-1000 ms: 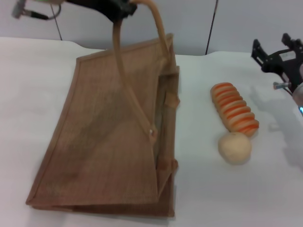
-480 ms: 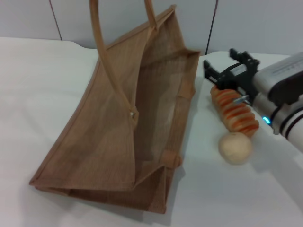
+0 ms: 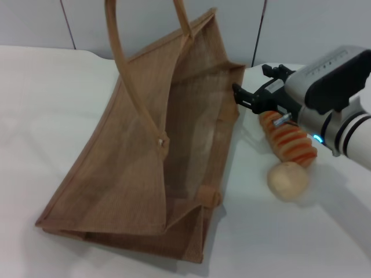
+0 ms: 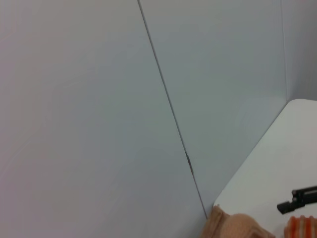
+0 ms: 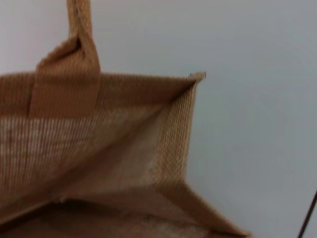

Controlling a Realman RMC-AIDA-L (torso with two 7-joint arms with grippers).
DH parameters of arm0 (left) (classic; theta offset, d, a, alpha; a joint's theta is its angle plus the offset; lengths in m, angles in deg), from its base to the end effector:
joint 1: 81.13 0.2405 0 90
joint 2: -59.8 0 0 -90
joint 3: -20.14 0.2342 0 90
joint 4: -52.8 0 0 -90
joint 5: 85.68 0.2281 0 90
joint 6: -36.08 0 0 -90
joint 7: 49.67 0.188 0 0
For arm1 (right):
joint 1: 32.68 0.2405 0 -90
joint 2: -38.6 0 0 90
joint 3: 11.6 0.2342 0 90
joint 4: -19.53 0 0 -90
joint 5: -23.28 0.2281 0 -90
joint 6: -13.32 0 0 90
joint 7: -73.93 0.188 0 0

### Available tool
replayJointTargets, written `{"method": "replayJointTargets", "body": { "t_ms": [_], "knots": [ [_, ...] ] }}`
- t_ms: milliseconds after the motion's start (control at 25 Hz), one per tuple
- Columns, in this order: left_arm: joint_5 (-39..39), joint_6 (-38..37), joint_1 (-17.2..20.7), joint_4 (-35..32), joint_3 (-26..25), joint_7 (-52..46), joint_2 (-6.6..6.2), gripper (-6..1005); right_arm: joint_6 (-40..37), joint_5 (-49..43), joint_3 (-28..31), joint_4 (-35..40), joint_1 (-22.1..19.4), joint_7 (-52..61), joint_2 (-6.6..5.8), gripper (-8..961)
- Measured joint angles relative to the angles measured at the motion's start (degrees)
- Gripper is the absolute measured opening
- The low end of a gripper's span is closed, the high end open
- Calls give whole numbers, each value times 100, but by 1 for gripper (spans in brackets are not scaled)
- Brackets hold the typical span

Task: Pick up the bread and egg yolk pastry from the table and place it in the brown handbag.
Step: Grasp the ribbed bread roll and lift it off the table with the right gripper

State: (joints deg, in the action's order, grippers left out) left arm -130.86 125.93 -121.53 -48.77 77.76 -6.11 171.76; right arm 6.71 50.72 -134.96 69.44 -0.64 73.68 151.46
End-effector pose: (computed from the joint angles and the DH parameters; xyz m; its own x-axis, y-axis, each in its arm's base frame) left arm -0.0475 0.4120 0.1415 0.9679 0.1951 0.1583 0.2509 -0.7161 -0.6513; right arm 0.1741 0.4404 -0.1080 0.8937 -0.2090 -0.3970 -0.4419 -0.5632 -0.6982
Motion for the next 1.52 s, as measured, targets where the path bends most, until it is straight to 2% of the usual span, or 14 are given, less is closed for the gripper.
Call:
{"method": "replayJointTargets", "body": {
  "t_ms": [160, 360, 480, 640, 800, 1080, 1520],
  "knots": [
    [0, 2, 26, 9, -6, 4, 0, 122, 824, -234, 389, 619, -172, -7, -32, 799],
    [-34, -23, 65, 10, -6, 29, 0, 122, 2113, -240, 813, 1135, -162, -77, -31, 800],
    [-40, -24, 71, 10, -28, 30, 1, 122, 2893, -213, 1258, 1383, -156, -347, 61, 800],
    [-48, 4, 59, 10, -120, 36, 8, 122, 3946, -208, 1989, 1647, -156, -1022, 282, 800],
    [-74, 7, 37, -2, -136, 33, 8, 122, 4687, -209, 2153, 1969, -158, -1303, 295, 801],
    [-79, 14, 33, -27, -138, 28, -2, 122, 5502, -211, 2152, 2296, -100, -1523, 300, 801],
    [-270, 200, -45, -46, -225, 23, -25, 122, 5554, -235, 2168, 1415, 242, -1593, 294, 799]
  ]
}}
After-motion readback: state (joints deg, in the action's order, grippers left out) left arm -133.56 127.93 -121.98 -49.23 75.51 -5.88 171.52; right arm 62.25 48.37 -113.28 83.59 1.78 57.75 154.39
